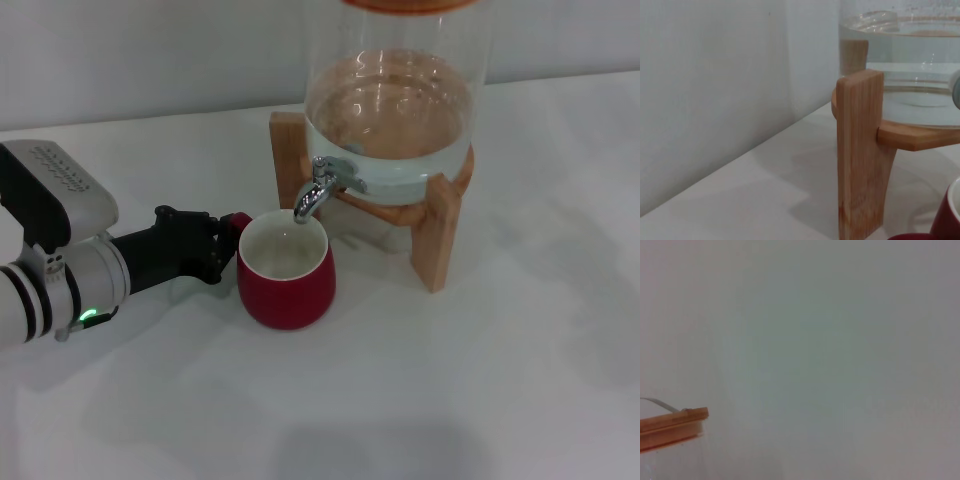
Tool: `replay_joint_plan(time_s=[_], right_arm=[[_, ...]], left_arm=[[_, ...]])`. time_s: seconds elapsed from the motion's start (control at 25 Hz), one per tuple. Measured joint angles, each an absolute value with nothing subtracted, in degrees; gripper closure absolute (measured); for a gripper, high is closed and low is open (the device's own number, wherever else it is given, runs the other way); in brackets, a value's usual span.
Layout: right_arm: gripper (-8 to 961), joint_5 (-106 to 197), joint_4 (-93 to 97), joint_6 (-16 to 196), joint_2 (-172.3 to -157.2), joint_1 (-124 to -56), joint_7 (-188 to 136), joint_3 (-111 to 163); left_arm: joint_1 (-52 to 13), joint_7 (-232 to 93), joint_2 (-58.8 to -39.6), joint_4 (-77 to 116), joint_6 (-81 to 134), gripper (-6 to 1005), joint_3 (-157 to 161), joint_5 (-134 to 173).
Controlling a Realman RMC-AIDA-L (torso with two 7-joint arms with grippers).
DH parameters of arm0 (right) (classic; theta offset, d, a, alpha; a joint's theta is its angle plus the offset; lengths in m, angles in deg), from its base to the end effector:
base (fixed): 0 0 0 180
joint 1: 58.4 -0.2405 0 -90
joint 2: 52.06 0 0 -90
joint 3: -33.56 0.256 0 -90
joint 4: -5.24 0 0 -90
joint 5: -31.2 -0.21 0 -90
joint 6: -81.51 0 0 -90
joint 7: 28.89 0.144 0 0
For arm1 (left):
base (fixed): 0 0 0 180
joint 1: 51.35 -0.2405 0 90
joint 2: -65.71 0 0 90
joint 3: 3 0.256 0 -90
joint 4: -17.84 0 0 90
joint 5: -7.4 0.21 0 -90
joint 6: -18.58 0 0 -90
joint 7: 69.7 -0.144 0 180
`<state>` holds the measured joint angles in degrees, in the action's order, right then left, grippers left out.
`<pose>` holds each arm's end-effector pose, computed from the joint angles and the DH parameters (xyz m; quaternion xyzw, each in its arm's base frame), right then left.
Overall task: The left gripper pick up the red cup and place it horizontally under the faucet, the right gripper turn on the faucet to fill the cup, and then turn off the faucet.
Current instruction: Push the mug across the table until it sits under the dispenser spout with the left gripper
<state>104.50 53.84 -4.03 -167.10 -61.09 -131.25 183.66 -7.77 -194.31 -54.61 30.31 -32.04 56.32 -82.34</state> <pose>0.3678 0.2330 0.1730 -0.7166 0.2651 0.3990 0.5070 -0.2438 0.3870 -0.0915 -0.9424 -0.1609 -0.1402 0.2575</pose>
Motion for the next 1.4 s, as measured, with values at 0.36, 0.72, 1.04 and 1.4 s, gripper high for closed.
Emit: replay_joint_plan(time_s=[0.36,0.72,1.04,1.4], right_arm=[[234,104.50,53.84,-4.55,-167.11,-60.79,-131.29,183.69],[233,104.48,53.83,-4.77,-167.11,-60.77,-131.29,183.76],[233,104.44,53.84,-4.80,-167.11,-60.77,-131.31,183.76],[233,104.40,53.84,-4.80,-167.11,-60.68,-131.35,183.76]], left_arm=[[-7.89,-194.22,-54.61,30.31,-32.19,893,56.32,-83.50],[-8.21,-194.16,-54.61,30.31,-32.55,821,56.32,-84.25],[-8.29,-194.07,-54.61,30.31,-32.67,794,56.32,-84.28],[-8.45,-193.95,-54.67,30.23,-32.67,764,56.32,-84.36]])
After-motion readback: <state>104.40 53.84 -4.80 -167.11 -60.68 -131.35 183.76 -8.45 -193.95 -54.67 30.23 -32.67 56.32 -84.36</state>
